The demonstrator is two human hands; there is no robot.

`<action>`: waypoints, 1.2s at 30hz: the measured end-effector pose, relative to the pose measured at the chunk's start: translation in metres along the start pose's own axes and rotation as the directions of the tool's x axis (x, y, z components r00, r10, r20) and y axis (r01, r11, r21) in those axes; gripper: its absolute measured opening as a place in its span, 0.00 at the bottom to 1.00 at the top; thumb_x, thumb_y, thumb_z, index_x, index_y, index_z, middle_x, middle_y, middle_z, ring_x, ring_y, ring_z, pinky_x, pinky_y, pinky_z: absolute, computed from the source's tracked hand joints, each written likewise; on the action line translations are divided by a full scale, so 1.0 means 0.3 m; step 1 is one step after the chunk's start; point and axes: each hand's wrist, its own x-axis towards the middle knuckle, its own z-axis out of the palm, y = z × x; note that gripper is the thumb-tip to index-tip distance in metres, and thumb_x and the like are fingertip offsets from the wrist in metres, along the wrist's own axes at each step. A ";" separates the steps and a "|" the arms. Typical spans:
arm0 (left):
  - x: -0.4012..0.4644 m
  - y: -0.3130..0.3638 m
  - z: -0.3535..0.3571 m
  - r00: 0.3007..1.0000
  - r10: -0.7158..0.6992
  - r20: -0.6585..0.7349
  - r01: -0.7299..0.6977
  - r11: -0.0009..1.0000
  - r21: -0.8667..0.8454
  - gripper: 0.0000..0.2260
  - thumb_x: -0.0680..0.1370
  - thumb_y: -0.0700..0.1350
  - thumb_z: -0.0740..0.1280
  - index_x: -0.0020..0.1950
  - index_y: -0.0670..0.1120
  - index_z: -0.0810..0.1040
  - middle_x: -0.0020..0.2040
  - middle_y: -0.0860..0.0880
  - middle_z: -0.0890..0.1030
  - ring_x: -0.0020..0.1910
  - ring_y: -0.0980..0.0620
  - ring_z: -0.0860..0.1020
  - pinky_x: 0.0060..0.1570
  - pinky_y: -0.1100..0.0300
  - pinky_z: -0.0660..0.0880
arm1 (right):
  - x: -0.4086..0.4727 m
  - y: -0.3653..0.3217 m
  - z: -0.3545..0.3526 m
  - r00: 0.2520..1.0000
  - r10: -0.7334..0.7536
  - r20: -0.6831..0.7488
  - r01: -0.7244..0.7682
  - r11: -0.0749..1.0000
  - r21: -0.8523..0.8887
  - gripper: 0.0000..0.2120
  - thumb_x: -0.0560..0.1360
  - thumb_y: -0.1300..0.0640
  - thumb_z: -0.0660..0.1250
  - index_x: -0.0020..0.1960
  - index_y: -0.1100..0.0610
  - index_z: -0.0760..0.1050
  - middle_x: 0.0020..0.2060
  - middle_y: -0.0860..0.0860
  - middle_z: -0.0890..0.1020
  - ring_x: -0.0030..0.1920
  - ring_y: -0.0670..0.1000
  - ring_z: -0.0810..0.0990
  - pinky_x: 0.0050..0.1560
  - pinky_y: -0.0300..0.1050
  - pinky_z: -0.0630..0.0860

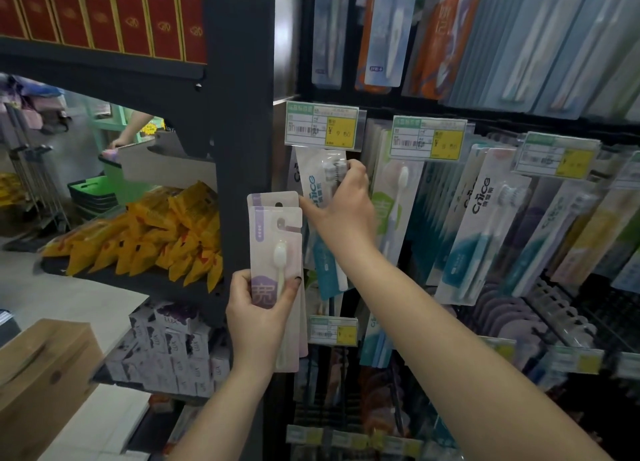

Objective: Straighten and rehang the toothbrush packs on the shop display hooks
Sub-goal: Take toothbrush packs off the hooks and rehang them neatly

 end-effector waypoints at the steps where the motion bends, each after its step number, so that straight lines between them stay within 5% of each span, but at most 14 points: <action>1: -0.001 0.000 0.000 1.000 0.000 0.000 0.000 1.000 -0.001 0.14 0.68 0.45 0.75 0.42 0.51 0.69 0.38 0.49 0.75 0.35 0.53 0.73 0.35 0.60 0.72 | 0.000 0.001 0.002 1.000 -0.003 -0.005 0.003 1.000 0.002 0.44 0.66 0.40 0.72 0.71 0.57 0.55 0.64 0.52 0.68 0.60 0.53 0.74 0.50 0.47 0.73; 10: -0.004 0.009 0.016 0.999 0.012 0.029 -0.011 1.000 -0.017 0.15 0.68 0.45 0.75 0.41 0.52 0.69 0.37 0.49 0.76 0.33 0.57 0.74 0.31 0.68 0.71 | -0.013 0.050 0.023 0.999 -0.041 0.010 0.040 0.996 0.081 0.39 0.71 0.42 0.68 0.72 0.60 0.55 0.68 0.54 0.67 0.66 0.53 0.68 0.63 0.48 0.70; 25: 0.048 0.075 0.067 0.989 0.101 0.111 -0.094 0.993 -0.067 0.16 0.68 0.43 0.75 0.41 0.53 0.68 0.37 0.54 0.74 0.33 0.65 0.73 0.32 0.73 0.71 | -0.028 0.116 -0.010 0.992 -0.126 -0.020 0.126 0.992 0.017 0.29 0.77 0.47 0.62 0.71 0.61 0.58 0.64 0.56 0.70 0.64 0.53 0.69 0.63 0.49 0.69; 32: 0.024 0.086 0.117 0.977 0.107 0.184 -0.086 0.989 -0.123 0.15 0.68 0.45 0.75 0.42 0.53 0.68 0.37 0.53 0.74 0.33 0.60 0.72 0.33 0.68 0.72 | -0.120 0.241 -0.126 0.977 -0.167 -0.135 0.162 0.986 -0.048 0.20 0.78 0.49 0.57 0.65 0.60 0.67 0.50 0.50 0.74 0.45 0.49 0.73 0.41 0.43 0.68; 36: -0.032 0.109 0.187 0.972 0.103 0.212 -0.072 0.986 -0.149 0.15 0.67 0.46 0.75 0.41 0.54 0.68 0.36 0.54 0.74 0.33 0.57 0.73 0.35 0.62 0.72 | -0.164 0.364 -0.244 0.966 -0.062 -0.250 0.052 0.998 -0.046 0.15 0.78 0.54 0.59 0.62 0.61 0.68 0.43 0.50 0.73 0.41 0.48 0.72 0.38 0.40 0.63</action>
